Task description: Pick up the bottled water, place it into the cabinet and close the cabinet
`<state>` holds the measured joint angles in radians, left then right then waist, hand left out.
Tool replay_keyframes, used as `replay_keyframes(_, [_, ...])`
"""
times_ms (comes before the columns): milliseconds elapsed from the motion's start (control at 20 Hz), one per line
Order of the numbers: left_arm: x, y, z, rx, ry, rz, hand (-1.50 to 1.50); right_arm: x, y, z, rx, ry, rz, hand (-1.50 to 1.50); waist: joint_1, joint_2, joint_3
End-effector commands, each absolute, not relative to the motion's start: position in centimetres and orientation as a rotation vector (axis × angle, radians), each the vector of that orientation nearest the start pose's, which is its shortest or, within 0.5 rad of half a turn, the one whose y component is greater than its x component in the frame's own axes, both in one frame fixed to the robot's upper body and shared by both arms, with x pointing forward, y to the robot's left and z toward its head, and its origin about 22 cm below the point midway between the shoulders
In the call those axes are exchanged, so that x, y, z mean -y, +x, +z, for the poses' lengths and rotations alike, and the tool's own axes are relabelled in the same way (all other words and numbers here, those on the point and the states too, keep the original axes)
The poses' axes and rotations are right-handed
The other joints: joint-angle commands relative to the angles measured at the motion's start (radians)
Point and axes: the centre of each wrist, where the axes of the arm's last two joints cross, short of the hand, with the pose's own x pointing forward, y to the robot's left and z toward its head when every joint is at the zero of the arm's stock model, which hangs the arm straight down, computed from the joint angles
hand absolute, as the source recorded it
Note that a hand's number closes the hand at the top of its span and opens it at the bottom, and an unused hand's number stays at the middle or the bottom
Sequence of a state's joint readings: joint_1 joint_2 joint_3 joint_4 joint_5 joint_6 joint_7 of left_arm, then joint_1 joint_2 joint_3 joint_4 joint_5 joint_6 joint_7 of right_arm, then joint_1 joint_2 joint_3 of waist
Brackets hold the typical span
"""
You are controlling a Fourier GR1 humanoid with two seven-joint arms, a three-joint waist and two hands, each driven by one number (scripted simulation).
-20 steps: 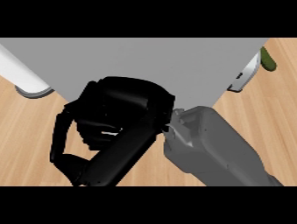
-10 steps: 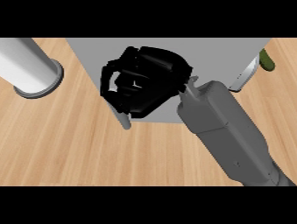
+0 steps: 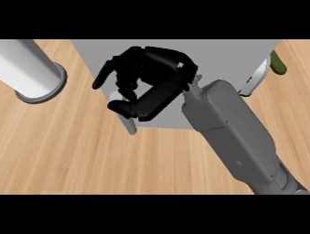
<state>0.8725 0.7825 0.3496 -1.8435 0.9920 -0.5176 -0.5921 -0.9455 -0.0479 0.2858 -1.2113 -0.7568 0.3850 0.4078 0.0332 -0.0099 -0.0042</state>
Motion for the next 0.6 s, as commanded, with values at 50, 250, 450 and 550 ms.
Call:
replay_keyframes(50, [-44.8,4.5,8.2,1.861,-0.214,0.077,-1.50,8.1,39.8,23.6,1.584,0.884,0.631,-1.50,-0.006,0.016,0.002])
replay_keyframes(250, [-44.1,5.2,8.8,1.869,-0.208,0.069,-1.50,7.4,39.7,24.3,1.635,0.826,0.597,-1.50,-0.004,0.016,0.003])
replay_keyframes(450, [-44.1,6.2,8.9,1.885,-0.218,0.054,-1.50,7.6,39.9,24.6,1.660,0.823,0.576,-1.50,-0.006,0.020,0.003])
replay_keyframes(550, [-43.3,6.0,9.6,1.863,-0.248,0.021,-1.50,6.8,39.7,24.0,1.646,0.803,0.557,-1.50,0.007,0.015,0.005])
